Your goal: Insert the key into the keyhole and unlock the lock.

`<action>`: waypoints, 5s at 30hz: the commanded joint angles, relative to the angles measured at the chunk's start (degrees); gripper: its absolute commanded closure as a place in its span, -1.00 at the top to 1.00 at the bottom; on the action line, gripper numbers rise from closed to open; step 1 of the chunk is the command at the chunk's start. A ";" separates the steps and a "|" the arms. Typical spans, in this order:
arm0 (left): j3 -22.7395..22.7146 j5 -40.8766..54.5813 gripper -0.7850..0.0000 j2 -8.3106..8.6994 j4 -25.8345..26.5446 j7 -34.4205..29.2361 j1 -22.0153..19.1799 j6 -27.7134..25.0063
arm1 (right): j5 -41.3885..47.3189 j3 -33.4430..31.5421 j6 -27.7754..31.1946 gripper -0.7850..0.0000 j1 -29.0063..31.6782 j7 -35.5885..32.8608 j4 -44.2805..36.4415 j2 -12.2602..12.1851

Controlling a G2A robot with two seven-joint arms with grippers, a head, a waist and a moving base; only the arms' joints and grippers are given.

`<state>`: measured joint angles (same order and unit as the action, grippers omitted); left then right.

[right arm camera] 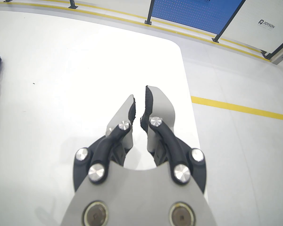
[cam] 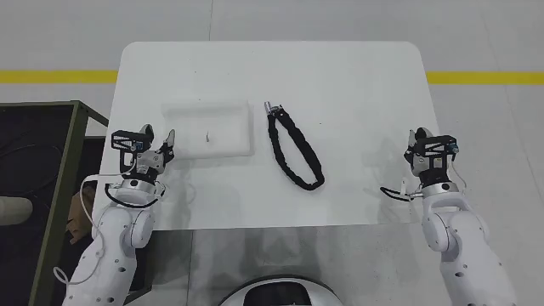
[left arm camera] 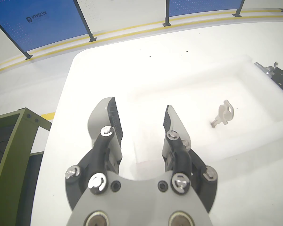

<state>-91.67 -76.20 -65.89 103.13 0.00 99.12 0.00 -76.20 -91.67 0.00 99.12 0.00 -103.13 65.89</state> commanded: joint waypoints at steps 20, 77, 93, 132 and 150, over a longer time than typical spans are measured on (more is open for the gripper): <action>2.24 28.06 1.00 1.43 6.55 -88.00 -34.42 11.26 | 0.00 0.00 0.00 1.00 0.00 0.00 0.00 0.00; 25.18 29.52 -0.58 3.31 -16.97 -85.35 -49.87 15.12 | 0.00 0.00 0.00 1.00 0.00 0.00 0.00 0.00; 27.11 31.00 -1.00 2.11 -23.59 -86.58 -54.36 14.28 | 0.00 0.00 0.00 1.00 0.00 0.00 0.00 0.00; -2.41 78.30 -1.00 5.10 -23.06 -71.58 -38.20 -0.65 | 0.00 0.00 0.00 1.00 0.00 0.00 0.00 0.00; -2.41 78.30 -1.00 5.10 -23.06 -71.58 -38.20 -0.65 | 21.00 18.44 5.18 1.00 -21.08 -41.92 -0.71 2.41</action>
<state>-94.08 2.09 -60.79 80.07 -71.58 60.92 -0.65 -56.40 -74.95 5.84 80.63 -37.26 -104.13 68.06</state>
